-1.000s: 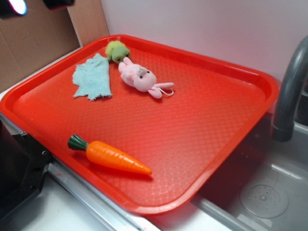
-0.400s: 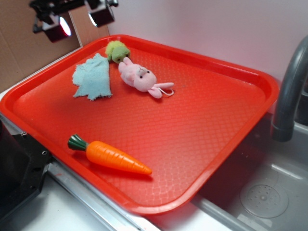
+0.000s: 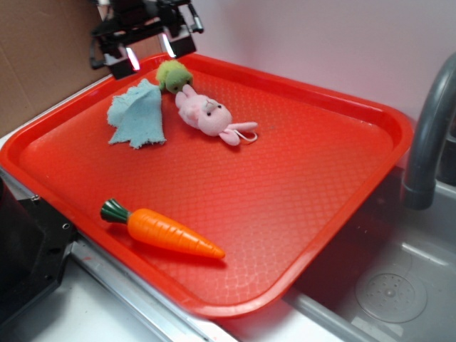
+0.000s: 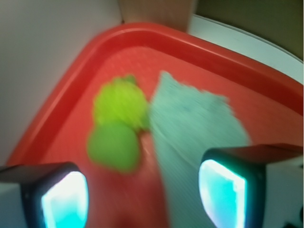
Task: Grab the green animal.
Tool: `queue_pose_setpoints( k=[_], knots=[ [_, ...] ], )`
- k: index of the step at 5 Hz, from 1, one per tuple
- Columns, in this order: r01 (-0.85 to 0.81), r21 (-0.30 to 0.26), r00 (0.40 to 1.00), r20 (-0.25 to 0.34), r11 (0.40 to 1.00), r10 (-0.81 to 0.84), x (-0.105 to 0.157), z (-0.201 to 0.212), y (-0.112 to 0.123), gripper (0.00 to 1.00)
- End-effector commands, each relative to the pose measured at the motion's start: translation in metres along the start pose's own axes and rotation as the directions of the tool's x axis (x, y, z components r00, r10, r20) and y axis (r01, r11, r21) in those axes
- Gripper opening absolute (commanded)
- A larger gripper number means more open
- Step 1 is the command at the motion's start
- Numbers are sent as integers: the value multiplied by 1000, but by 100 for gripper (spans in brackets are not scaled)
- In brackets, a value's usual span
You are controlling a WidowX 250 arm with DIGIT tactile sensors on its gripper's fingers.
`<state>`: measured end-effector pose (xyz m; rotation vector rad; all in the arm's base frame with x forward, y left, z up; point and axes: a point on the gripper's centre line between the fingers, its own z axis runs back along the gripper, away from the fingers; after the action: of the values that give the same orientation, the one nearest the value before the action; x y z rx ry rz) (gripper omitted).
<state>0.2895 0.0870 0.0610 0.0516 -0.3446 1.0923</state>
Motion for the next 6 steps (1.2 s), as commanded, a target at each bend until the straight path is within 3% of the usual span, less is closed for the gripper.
queue_pose_setpoints(
  k=[1,2,3,4,5,6],
  knots=[
    [-27,-10,998,55,1000,27,30,-20,-16,100],
    [-24,13,999,48,1000,23,30,-31,-15,100],
    [-16,26,999,50,1000,15,27,-38,-13,0],
    [1,15,999,39,1000,-2,20,-29,-11,0],
    [148,-16,989,-22,989,-148,12,-9,-15,0],
    [370,-60,921,-110,927,-374,-4,33,-15,0]
  ],
)
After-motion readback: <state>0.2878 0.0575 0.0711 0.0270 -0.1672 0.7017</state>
